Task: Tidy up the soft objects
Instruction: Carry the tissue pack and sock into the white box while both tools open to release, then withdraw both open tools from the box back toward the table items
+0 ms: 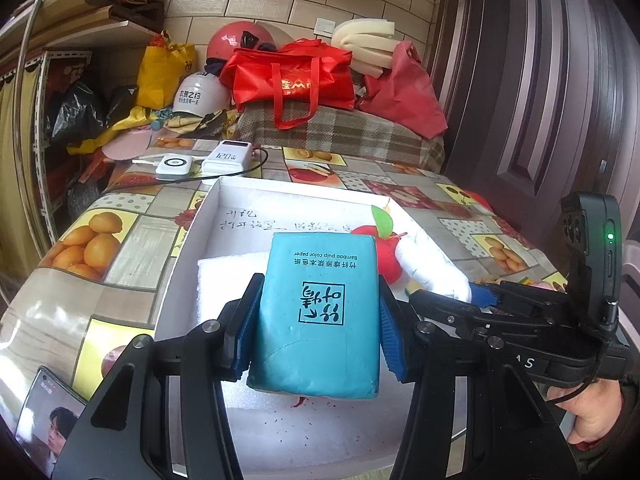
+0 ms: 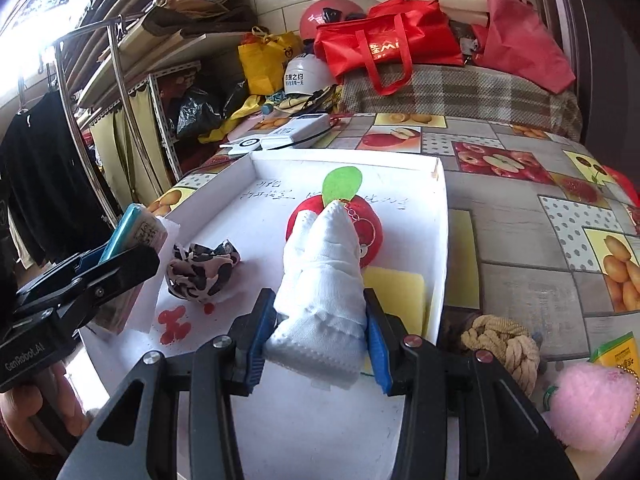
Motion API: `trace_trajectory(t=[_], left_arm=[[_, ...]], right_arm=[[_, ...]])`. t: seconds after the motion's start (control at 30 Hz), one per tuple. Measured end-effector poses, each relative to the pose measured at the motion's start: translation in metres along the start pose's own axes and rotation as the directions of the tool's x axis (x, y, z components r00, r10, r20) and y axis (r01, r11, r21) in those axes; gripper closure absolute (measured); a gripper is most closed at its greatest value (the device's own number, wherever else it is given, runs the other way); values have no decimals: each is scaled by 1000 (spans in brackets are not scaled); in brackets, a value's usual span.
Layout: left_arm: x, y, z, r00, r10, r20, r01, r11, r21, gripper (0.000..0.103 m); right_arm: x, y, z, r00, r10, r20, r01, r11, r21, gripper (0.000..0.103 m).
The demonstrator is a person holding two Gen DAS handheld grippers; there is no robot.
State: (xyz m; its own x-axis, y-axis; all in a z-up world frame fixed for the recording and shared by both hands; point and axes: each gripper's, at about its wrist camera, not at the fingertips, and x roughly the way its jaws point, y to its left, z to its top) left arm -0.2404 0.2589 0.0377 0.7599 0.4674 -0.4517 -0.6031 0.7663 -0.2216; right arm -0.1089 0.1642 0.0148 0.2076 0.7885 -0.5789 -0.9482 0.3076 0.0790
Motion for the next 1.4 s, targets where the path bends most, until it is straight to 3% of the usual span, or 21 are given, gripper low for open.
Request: trace_trajectory(t=[0.23,0.37,0.43,0.47,0.5,0.8,1.4], left_arm=[[14,-22,6,993,109,36,-112,989,96,51],[15,-28,5,988,143,54,-149,980,129,48],[11,-23,5,987,145,75,-153,982,108,30],[9,-21,5,987,141,83,-148,984,96,10],[8,-19,5,986,143,88,-151,985,85,0],[0,-18,5,980,152,129,-162,984,74,0],[-4,-14,5,980,148,135,-156,986,55,0]], right_arm=[[-10,26,-1,998,-3,58,11,991,-131,60],[-11,22,-1,998,-15,68,23,993,-115,57],[-7,19,1,998,-27,58,32,994,-101,32],[-7,18,1,998,-39,58,44,994,-96,13],[-8,18,1,997,-45,63,51,994,-94,11],[-13,18,0,993,-60,101,69,994,-89,6],[-19,20,-1,990,-60,129,74,992,-101,0]])
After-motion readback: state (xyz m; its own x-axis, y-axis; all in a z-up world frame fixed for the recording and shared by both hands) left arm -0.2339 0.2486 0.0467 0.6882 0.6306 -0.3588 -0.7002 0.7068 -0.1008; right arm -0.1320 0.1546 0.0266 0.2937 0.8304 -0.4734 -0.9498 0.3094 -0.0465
